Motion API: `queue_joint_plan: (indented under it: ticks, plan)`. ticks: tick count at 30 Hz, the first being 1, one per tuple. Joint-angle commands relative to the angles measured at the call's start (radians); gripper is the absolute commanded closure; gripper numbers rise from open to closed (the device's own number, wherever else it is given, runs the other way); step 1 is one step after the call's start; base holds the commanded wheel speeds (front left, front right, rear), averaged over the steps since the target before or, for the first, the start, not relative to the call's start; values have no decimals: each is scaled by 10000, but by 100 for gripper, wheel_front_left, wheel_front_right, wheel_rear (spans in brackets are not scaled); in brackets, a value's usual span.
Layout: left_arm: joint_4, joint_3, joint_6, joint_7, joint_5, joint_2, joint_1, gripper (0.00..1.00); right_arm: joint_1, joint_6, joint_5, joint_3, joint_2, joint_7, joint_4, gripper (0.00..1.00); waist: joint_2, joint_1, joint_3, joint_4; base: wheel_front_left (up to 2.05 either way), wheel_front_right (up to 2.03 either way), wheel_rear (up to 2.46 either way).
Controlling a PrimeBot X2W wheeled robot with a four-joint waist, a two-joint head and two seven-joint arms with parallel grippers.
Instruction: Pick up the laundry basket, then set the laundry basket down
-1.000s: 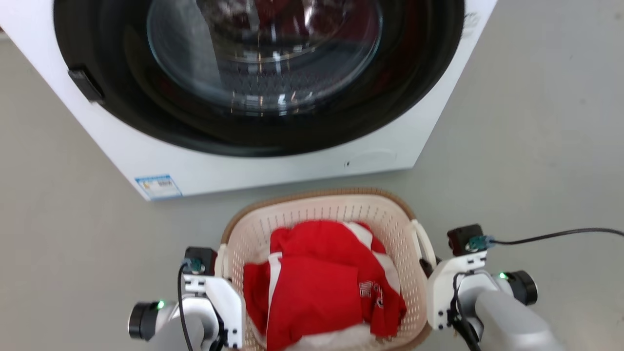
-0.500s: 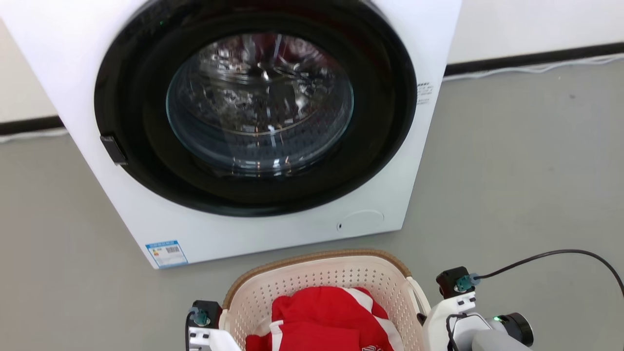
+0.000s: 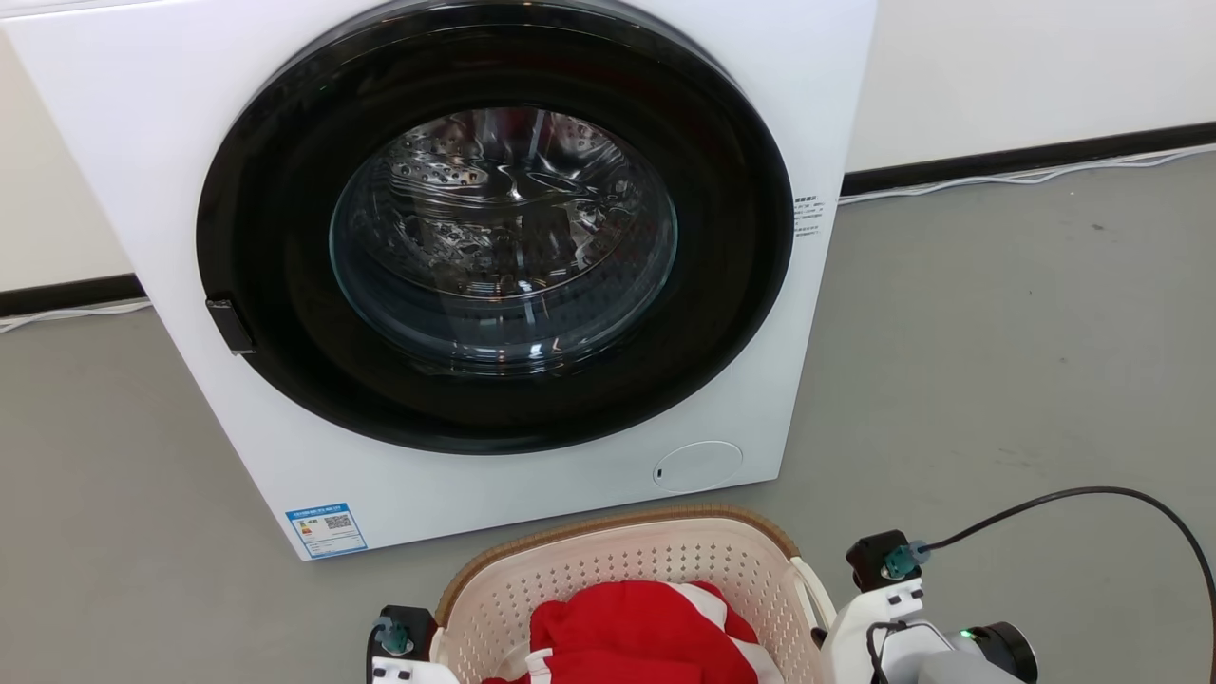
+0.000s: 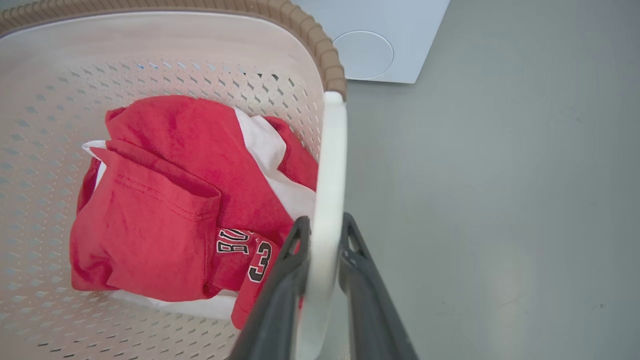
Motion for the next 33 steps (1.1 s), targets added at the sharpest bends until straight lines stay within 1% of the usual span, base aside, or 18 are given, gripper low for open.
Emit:
queue_joint_plan:
  ticks: [1, 13, 33]
  plan:
    - [-306, 11, -87, -117, 29, -103, -294, 100, -139, 161, 136, 294, 311, -66, -255, 100, 0, 0, 5, -27, 0, 0, 0]
    - [-126, -351, -119, -156, -269, -103, -534, 100, -328, 161, 740, 615, 269, -208, -30, 100, 0, 0, 25, -127, 0, 0, 0]
    - [238, -808, -180, -278, -604, -103, -960, 100, -678, 161, 1544, 1286, 263, -455, 40, 100, 0, 0, 25, -85, 0, 0, 0]
